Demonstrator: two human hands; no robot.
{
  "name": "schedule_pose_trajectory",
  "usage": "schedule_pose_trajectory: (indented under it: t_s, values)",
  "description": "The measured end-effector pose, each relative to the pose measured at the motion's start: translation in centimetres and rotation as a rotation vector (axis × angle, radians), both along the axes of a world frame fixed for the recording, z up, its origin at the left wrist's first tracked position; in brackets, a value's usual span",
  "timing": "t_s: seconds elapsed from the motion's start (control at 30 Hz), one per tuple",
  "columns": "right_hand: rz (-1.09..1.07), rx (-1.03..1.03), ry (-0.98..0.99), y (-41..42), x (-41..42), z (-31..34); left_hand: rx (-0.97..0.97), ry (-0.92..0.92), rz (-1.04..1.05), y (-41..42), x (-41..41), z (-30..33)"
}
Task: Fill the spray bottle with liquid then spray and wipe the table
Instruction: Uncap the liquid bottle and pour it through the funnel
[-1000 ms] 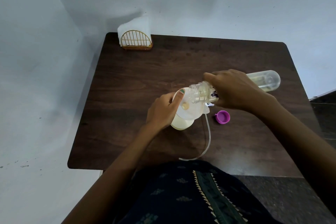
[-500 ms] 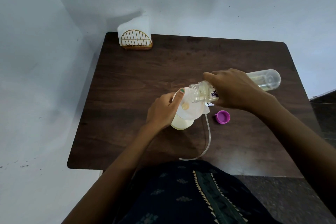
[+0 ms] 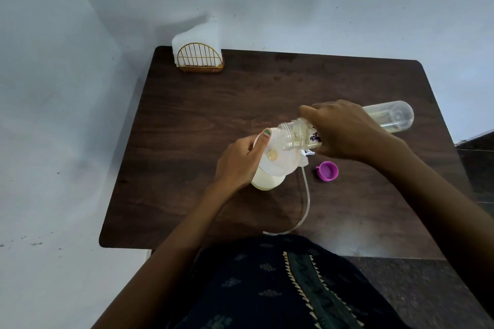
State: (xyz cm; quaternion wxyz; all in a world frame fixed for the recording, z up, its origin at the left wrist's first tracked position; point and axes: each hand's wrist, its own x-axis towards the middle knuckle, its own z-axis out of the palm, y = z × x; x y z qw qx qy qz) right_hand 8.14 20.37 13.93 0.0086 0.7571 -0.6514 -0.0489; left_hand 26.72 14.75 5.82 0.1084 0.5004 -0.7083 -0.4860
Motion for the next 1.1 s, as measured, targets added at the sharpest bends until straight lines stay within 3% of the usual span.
schedule_pose_trajectory:
  t_s: [0.7,0.87,1.1]
  values:
    - [-0.045,0.023,-0.073,0.1,-0.1,0.2,0.005,-0.001,-0.001,0.2,-0.1,0.5]
    - [-0.114,0.056,-0.273,0.3,-0.4,0.2,0.020,0.006,-0.001,0.3,-0.1,1.0]
    - [-0.221,0.059,-0.803,0.7,-1.7,-0.6,0.024,0.002,0.020,0.6,0.0,1.5]
